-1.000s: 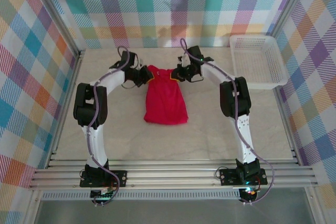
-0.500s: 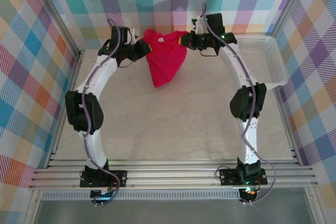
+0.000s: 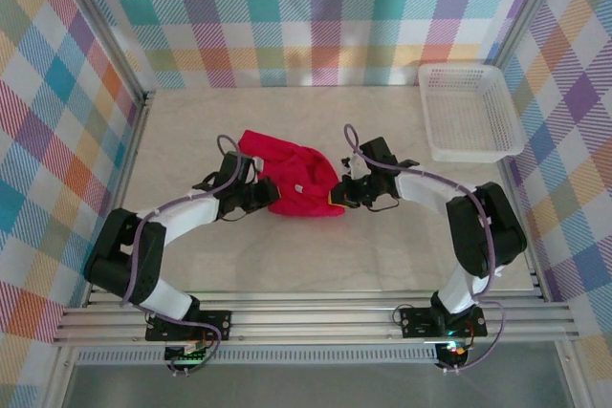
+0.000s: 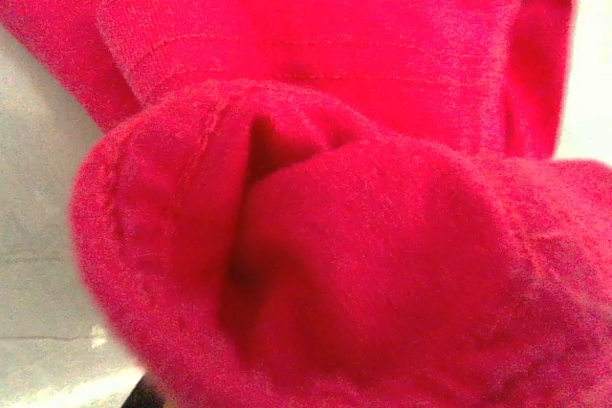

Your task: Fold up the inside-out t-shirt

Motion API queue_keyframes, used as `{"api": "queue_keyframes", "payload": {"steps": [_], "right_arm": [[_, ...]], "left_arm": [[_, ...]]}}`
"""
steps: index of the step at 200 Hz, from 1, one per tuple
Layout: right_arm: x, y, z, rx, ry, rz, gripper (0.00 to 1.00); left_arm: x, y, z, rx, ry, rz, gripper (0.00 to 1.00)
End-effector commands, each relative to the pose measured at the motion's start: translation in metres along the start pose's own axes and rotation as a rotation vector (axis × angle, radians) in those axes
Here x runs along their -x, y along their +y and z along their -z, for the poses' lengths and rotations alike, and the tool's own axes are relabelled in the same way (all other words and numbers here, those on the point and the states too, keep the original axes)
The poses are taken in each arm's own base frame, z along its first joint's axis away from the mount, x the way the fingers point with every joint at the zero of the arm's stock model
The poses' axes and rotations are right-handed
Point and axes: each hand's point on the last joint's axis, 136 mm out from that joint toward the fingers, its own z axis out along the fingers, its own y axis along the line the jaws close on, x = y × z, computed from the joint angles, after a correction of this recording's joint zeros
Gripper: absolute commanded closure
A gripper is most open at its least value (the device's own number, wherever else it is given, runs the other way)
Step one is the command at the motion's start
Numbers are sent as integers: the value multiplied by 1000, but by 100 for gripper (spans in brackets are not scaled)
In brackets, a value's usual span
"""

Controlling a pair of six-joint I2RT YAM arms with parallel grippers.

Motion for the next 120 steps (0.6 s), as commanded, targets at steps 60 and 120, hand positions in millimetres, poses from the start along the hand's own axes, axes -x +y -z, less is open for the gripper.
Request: {"api": "queue_keyframes", "payload": {"steps": [60,120], "right_arm": [[48,44,26,49,-140,131,100],[31,23,15,13,-108,99,100]], "left_arm": [[25,-21,20,-50,-138,-15,100],[11,-19,18,-46,-129,-23,100]]}}
